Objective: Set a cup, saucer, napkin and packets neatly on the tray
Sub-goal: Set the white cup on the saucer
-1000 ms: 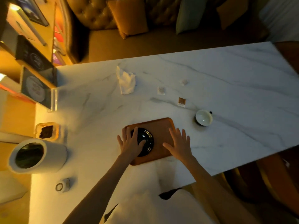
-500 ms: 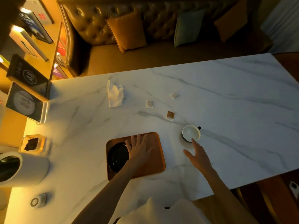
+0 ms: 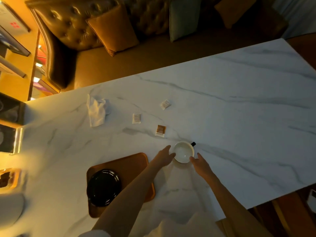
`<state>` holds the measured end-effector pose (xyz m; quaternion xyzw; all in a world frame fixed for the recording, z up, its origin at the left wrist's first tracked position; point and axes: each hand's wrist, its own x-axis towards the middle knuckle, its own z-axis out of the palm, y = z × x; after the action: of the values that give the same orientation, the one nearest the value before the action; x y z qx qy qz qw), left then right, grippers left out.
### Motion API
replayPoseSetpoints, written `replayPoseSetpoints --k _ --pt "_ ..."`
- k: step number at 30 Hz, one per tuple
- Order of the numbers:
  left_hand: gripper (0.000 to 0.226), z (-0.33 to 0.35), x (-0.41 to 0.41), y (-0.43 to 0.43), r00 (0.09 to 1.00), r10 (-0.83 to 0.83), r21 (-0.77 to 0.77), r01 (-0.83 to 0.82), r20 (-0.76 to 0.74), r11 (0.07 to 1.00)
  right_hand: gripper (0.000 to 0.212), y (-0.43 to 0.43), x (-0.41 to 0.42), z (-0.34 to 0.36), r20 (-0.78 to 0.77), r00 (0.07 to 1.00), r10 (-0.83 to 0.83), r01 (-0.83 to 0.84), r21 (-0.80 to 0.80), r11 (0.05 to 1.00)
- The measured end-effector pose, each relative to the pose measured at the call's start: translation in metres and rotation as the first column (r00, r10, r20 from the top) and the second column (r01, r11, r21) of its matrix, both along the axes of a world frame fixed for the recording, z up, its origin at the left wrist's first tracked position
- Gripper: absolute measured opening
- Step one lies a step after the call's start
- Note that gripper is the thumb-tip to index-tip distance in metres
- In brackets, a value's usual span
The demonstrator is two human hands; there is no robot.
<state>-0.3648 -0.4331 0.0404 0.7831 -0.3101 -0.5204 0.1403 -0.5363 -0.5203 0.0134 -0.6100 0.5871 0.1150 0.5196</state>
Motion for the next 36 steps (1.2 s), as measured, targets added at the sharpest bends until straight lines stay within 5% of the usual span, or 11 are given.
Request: replayPoseSetpoints --k 9,18,24,30,36 --pt "0.048 -0.038 -0.012 -0.031 0.970 0.199 -0.014 -0.203 -0.136 0.979 0.047 -0.008 0.012 -0.018 0.148 0.941 -0.306 0.262 0.255 0.931" --pt "0.048 -0.027 -0.004 -0.002 0.795 0.520 0.041 -0.535 -0.312 0.844 0.046 0.005 0.039 -0.007 0.172 0.899 -0.402 0.336 0.315 0.887" --pt "0.054 0.009 0.011 0.070 0.435 0.760 0.146 -0.816 -0.483 0.560 0.045 0.046 0.063 0.025 0.274 0.928 -0.253 0.173 0.286 0.943" --pt "0.068 0.037 0.017 0.175 0.116 0.783 0.191 -0.938 -0.611 0.288 0.036 0.123 0.087 0.061 0.474 0.860 -0.190 -0.036 0.427 0.904" --pt "0.071 0.043 0.018 0.277 0.044 0.791 0.162 -0.970 -0.610 0.180 0.034 0.210 0.108 0.070 0.510 0.854 -0.103 -0.192 0.494 0.848"
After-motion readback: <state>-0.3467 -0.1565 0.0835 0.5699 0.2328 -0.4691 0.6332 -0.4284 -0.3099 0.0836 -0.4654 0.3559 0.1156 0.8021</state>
